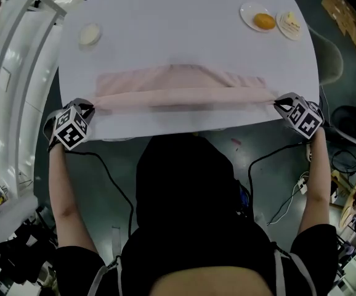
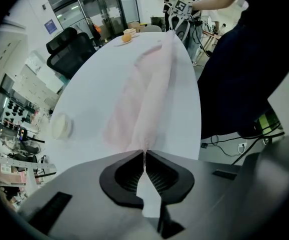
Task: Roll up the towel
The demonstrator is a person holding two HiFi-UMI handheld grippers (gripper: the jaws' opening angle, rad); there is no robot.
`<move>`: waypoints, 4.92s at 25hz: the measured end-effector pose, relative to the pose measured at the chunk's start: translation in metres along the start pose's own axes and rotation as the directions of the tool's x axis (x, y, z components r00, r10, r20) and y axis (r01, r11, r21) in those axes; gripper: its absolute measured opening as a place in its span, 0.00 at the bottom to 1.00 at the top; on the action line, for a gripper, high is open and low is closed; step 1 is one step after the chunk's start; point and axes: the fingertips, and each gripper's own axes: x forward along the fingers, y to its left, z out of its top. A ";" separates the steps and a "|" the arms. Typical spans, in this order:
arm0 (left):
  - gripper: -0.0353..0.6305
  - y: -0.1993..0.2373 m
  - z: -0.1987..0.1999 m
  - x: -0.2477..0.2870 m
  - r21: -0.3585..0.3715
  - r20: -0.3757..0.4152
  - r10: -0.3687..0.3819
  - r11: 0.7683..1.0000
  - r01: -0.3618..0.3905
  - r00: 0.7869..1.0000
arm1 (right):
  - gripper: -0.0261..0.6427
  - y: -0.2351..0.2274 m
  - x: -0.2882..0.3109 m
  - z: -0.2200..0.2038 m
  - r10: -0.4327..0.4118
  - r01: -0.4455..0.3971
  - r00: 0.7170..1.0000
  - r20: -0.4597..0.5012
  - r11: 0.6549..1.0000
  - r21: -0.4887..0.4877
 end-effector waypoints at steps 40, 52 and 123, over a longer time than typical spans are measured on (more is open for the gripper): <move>0.22 0.155 0.012 0.027 -0.116 -0.058 0.235 0.964 -0.240 0.970 | 0.42 -0.170 0.029 -0.001 -0.199 0.185 0.980 0.006 0.921 0.342; 0.22 0.067 0.020 0.024 -0.018 0.008 0.157 0.987 -0.157 0.988 | 0.42 -0.062 0.026 0.033 -0.158 0.154 0.986 0.057 0.986 0.065; 0.41 -0.019 0.303 -0.196 -0.425 0.905 0.371 0.822 0.380 0.209 | 0.60 0.019 -0.178 0.204 -0.559 -0.317 0.239 0.794 0.728 0.608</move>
